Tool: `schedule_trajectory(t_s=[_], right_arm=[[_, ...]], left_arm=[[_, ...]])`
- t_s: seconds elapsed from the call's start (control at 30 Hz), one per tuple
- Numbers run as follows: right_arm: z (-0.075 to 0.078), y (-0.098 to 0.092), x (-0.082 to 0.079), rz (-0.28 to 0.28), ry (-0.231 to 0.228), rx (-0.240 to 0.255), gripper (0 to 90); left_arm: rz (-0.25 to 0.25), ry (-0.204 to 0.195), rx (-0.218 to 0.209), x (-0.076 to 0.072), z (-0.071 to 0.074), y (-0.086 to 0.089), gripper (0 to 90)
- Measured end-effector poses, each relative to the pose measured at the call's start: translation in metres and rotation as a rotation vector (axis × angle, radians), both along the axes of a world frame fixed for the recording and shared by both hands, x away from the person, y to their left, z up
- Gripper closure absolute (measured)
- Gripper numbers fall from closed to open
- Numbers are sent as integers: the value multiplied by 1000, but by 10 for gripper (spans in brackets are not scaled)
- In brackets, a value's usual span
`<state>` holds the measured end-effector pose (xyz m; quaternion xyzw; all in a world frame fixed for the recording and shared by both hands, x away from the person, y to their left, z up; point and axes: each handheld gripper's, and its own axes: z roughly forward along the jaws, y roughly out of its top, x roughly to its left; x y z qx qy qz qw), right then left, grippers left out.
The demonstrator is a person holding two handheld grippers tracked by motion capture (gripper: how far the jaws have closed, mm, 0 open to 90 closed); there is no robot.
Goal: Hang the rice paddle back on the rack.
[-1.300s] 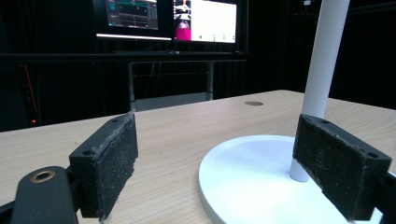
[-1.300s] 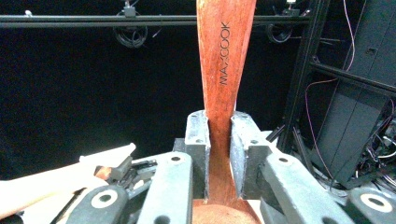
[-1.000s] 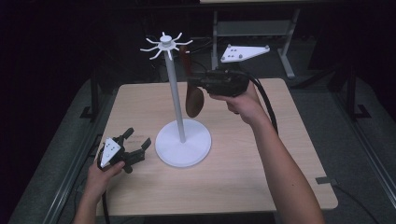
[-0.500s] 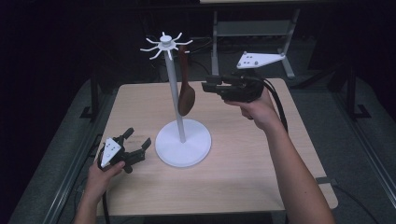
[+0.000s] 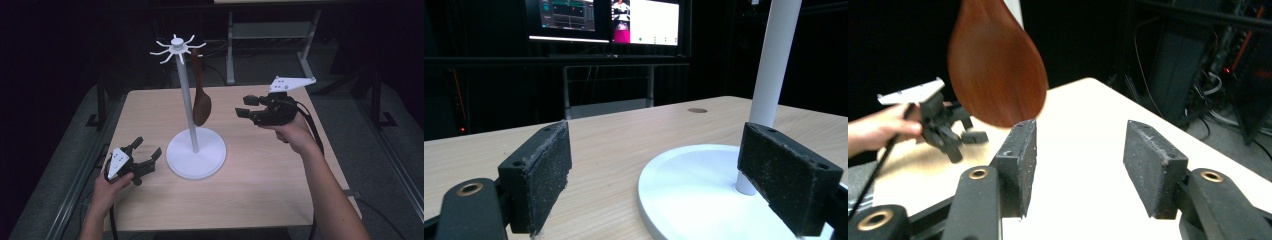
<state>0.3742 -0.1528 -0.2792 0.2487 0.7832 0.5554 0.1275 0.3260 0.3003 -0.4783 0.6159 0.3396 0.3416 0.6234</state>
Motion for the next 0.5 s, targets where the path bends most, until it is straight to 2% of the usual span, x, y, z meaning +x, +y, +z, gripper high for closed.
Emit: schedule_trajectory(t_s=[0.5], right_arm=[[-57, -44, -11, -102, 87, -47, 382]], left_arm=[[-2, -2, -4, 0, 0, 0, 134]])
